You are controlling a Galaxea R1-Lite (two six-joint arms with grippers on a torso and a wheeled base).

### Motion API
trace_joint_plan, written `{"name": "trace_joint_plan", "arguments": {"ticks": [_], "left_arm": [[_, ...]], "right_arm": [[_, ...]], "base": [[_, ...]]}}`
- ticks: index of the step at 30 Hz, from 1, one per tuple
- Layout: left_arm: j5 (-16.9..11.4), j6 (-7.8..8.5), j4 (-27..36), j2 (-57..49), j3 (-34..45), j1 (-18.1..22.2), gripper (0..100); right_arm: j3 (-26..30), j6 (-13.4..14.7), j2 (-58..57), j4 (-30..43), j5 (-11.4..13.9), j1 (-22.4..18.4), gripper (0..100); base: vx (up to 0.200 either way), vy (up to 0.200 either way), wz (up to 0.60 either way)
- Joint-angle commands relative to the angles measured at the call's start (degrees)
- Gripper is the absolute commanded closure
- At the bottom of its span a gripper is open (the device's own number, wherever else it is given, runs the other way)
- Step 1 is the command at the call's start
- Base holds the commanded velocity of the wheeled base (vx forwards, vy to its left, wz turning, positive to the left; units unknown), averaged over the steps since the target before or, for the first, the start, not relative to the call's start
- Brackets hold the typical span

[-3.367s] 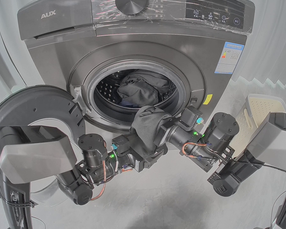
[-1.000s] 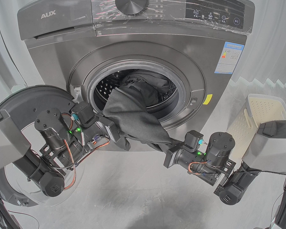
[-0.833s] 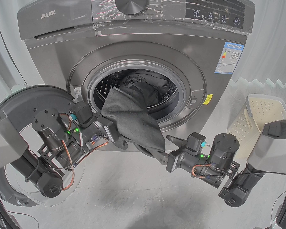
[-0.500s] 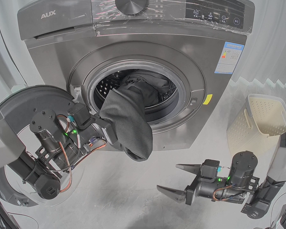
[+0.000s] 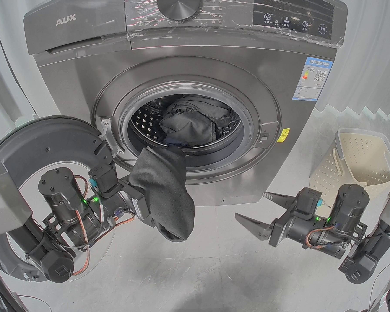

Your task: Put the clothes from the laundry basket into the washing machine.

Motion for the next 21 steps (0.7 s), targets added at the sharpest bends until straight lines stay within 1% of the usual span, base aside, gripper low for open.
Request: {"name": "trace_joint_plan", "arguments": {"ticks": [1, 6, 21], "left_arm": [[0.0, 0.36, 0.0, 0.9, 0.6, -0.1, 100], [0.0, 0.36, 0.0, 1.4, 0.8, 0.0, 100], [0.0, 0.45, 0.0, 2.8, 0.4, -0.8, 100]], "right_arm": [[-1.7, 0.1, -0.4, 0.0, -0.7, -3.8, 0], [-1.8, 0.1, -0.3, 0.0, -0.7, -4.0, 0], [-1.6, 0.1, -0.4, 0.0, -0.7, -3.5, 0]], "base": [[0.0, 0.0, 0.0], [0.0, 0.0, 0.0], [0.2, 0.0, 0.0]]}}
